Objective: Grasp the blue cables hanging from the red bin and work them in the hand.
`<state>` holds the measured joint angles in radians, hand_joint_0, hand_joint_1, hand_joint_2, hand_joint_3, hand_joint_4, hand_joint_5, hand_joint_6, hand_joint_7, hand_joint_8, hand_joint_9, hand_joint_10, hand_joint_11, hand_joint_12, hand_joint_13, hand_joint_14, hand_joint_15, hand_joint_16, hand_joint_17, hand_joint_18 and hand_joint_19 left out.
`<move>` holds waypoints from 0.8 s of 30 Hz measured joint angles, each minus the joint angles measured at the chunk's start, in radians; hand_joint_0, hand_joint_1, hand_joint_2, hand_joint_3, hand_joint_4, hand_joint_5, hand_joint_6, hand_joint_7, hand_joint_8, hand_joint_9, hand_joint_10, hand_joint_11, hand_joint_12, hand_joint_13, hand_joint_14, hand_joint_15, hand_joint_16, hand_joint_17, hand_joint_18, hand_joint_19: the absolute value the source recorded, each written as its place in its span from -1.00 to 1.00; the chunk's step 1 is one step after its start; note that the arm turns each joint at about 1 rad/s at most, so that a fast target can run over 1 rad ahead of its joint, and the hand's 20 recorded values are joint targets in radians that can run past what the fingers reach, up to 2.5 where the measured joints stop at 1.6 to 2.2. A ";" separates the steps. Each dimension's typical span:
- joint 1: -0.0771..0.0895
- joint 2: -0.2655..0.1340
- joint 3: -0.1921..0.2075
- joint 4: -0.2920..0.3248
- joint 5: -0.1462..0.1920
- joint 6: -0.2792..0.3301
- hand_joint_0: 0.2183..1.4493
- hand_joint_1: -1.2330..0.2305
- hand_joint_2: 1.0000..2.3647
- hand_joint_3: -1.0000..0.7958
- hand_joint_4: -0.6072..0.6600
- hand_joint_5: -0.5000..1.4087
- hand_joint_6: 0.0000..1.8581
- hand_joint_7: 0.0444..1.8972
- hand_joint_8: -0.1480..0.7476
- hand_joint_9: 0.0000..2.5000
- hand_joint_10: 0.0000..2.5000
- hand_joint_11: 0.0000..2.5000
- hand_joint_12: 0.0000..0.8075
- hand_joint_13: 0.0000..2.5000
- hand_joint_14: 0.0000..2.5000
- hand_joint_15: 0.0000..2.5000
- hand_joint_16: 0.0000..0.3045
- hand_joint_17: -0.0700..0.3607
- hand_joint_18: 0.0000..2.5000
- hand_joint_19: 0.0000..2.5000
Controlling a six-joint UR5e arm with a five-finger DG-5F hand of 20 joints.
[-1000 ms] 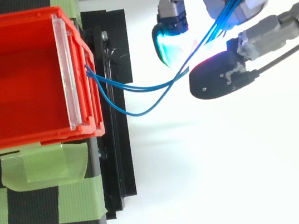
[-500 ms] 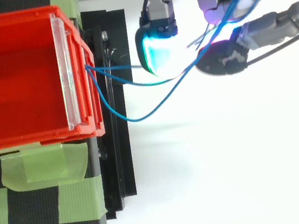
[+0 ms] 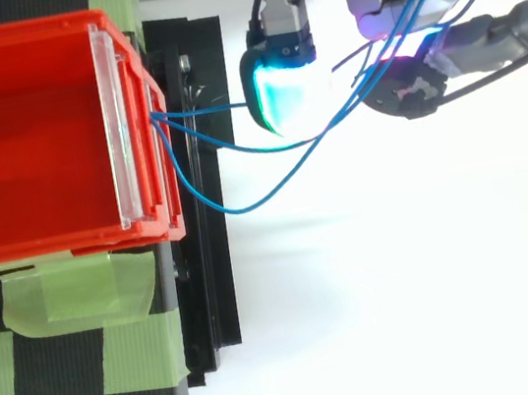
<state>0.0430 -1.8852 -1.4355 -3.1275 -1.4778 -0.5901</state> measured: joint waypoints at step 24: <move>0.005 0.000 0.000 -0.004 0.003 -0.005 0.03 -0.12 -0.99 -0.79 0.31 -0.28 -0.81 0.47 0.32 -0.70 1.00 1.00 0.11 -0.66 1.00 0.67 -0.69 -0.18 -0.15 0.21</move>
<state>0.0483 -1.8853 -1.4358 -3.1319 -1.4746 -0.5952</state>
